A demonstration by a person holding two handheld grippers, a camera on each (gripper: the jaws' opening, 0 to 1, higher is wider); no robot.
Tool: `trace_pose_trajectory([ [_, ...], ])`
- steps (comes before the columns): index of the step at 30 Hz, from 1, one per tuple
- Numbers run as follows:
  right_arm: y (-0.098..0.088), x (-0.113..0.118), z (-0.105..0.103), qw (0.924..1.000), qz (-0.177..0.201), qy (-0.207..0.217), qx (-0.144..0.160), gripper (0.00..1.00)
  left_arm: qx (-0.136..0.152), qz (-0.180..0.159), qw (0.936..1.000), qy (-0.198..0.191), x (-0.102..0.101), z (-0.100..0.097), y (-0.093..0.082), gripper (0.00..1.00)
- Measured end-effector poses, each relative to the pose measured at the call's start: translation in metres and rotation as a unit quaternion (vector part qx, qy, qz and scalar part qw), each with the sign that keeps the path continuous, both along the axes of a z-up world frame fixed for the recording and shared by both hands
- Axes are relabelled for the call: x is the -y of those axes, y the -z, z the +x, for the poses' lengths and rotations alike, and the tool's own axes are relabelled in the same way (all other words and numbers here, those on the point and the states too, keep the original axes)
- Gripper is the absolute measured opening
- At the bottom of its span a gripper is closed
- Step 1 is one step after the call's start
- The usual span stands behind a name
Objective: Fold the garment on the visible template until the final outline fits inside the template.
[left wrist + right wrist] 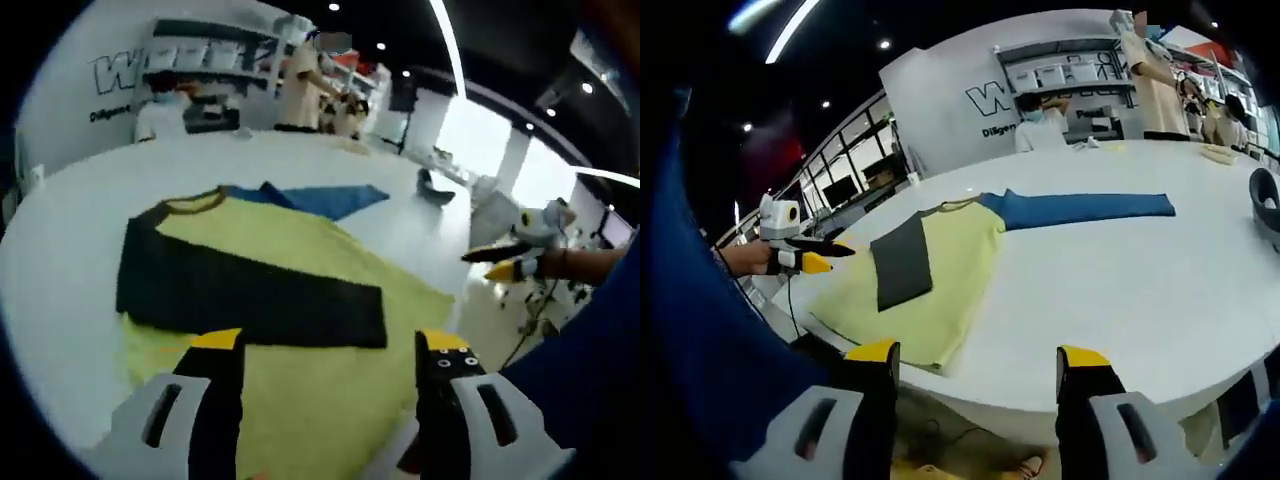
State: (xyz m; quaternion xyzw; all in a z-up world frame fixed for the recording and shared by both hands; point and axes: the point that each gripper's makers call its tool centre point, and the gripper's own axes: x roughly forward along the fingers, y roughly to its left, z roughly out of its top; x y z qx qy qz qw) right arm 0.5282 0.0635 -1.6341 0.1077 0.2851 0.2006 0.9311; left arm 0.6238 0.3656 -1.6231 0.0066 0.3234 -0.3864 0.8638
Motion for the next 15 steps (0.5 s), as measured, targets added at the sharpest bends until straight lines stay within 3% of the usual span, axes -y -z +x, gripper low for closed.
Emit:
trace_pose_trajectory([
  [4, 0.0, 0.008, 0.015, 1.0, -0.002, -0.006, 0.002, 0.6, 0.0, -0.004, 0.9991, -0.043, -0.028, 0.006, -0.003, 0.81],
  [7, -0.003, 0.012, 0.032, 0.9996, -0.006, -0.026, 0.008, 0.61, 0.007, -0.019, 0.9962, -0.085, -0.047, 0.01, -0.015, 0.83],
  [10, -0.006, 0.024, 0.052, 0.9995, -0.009, -0.029, 0.009, 0.61, 0.015, -0.025, 0.9943, -0.102, -0.06, 0.01, -0.024, 0.89],
  [13, -0.014, 0.045, 0.082, 0.9999, -0.008, -0.004, 0.014, 0.61, 0.032, -0.034, 0.9924, -0.114, -0.07, 0.009, -0.03, 0.98],
  [15, -0.018, 0.055, 0.095, 0.9998, 0.002, 0.012, 0.019, 0.61, 0.037, -0.044, 0.9904, -0.125, -0.075, 0.007, -0.034, 0.99],
])
